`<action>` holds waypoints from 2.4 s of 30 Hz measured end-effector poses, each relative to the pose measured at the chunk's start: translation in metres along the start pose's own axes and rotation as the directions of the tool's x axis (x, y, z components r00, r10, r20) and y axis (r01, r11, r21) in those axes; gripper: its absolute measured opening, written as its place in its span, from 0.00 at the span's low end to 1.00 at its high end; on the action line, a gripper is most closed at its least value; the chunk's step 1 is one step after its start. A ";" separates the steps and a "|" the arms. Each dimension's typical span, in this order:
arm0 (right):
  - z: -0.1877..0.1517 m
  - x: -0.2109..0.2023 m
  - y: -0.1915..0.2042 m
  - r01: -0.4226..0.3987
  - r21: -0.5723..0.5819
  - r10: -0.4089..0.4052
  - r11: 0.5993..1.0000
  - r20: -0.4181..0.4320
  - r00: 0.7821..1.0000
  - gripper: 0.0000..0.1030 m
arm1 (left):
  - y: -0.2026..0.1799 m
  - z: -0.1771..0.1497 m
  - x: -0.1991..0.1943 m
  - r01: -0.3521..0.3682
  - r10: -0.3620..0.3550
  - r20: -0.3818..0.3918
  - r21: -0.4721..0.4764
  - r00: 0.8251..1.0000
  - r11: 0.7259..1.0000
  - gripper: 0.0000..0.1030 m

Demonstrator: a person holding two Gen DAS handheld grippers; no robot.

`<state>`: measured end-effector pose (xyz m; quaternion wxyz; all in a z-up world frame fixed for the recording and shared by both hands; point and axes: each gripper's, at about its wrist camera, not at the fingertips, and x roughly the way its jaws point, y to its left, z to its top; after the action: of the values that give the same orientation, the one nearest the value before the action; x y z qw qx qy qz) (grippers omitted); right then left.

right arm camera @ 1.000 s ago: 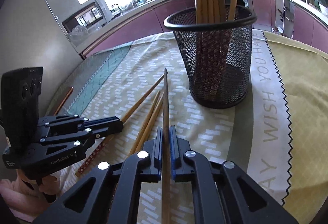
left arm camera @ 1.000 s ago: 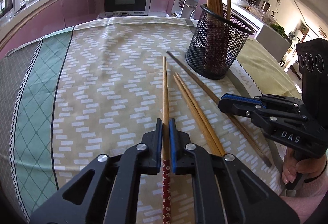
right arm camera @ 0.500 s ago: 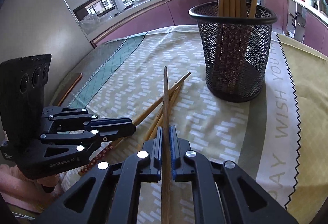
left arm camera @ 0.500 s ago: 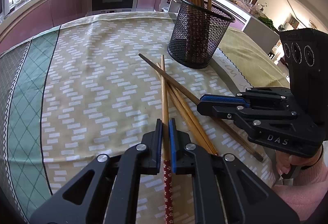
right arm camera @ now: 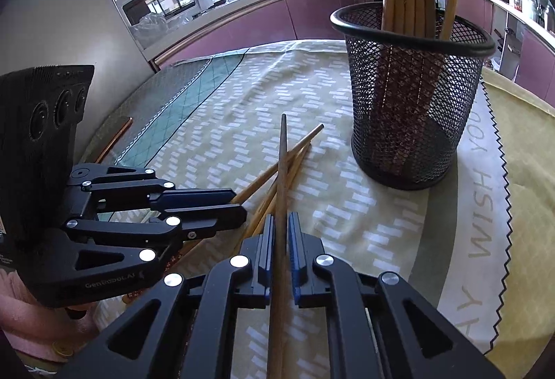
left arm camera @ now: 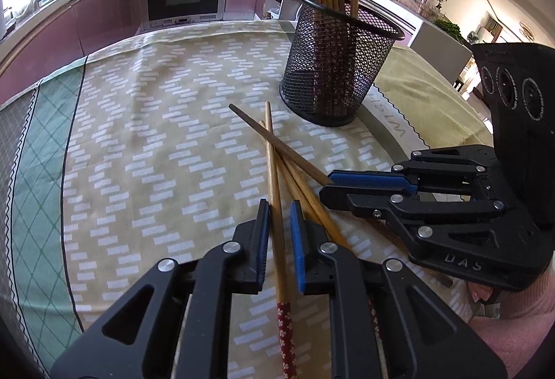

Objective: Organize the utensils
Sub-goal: 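Lift the chopstick upright with the right gripper, then carry the chopstick over the mesh holder and lower it in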

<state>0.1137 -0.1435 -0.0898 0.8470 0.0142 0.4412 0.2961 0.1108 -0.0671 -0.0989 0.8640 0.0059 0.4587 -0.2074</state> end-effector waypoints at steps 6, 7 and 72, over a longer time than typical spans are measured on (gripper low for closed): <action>0.003 -0.016 0.001 -0.004 -0.009 0.005 1.000 0.057 0.998 0.06 | 0.000 0.002 -0.003 -0.001 0.001 0.017 -0.014 1.000 1.000 0.07; 0.003 -0.020 0.001 -0.004 -0.013 0.005 1.000 0.067 0.998 0.06 | -0.001 0.003 -0.005 0.002 -0.002 0.023 -0.013 1.000 1.000 0.07; 0.020 -0.095 -0.014 -0.003 -0.012 0.006 1.000 0.274 0.962 0.06 | 0.014 0.040 -0.110 0.158 -0.148 0.278 -0.013 0.949 0.987 0.07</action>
<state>0.0942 -0.1990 -0.0108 0.8993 0.0513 0.3182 0.2956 0.0929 -0.0238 0.0093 0.9008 -0.0736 0.3366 -0.2644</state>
